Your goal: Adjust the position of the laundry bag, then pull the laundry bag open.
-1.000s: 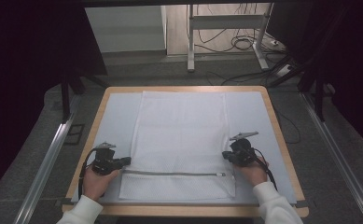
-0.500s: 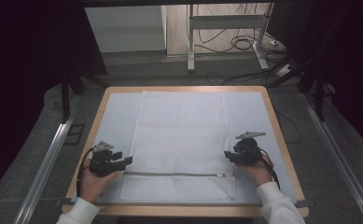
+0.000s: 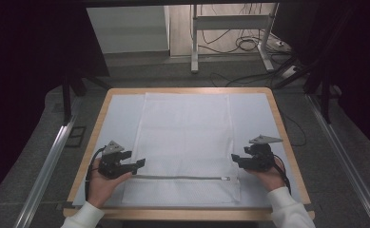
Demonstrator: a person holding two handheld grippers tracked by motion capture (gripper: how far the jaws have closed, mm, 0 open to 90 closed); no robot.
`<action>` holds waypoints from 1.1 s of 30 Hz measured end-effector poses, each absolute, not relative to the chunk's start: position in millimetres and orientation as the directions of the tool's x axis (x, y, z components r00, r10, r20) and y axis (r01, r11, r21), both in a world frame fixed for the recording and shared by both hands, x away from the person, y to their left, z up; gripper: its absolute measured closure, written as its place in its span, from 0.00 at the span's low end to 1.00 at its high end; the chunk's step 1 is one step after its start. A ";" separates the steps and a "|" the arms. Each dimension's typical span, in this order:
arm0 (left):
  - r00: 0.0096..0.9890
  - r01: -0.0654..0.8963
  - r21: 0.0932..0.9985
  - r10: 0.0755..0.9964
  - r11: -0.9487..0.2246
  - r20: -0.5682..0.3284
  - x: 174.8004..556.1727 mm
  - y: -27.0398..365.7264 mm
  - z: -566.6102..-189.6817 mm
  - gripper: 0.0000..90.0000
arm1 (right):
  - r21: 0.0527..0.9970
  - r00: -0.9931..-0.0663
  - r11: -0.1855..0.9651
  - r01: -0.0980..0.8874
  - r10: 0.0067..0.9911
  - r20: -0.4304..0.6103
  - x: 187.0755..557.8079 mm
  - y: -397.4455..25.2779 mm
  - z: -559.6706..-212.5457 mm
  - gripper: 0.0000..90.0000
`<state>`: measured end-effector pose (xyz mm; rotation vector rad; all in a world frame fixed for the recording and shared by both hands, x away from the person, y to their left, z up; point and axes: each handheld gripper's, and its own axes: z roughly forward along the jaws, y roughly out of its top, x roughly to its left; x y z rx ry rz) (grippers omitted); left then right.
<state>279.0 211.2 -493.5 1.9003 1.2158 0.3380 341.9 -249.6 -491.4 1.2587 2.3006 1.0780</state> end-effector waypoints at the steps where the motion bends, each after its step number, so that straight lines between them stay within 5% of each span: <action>1: 0.501 0.618 0.764 0.842 -0.187 -0.199 279.2 207.9 -492.1 0.37 | 0.737 -0.571 0.334 0.587 0.816 0.085 340.6 -250.9 -491.5 0.36; 33: 0.586 0.636 0.736 0.765 -0.231 -0.266 284.5 157.3 -483.1 0.42 | 0.741 -0.551 0.325 0.588 0.831 0.073 334.5 -262.7 -494.3 0.35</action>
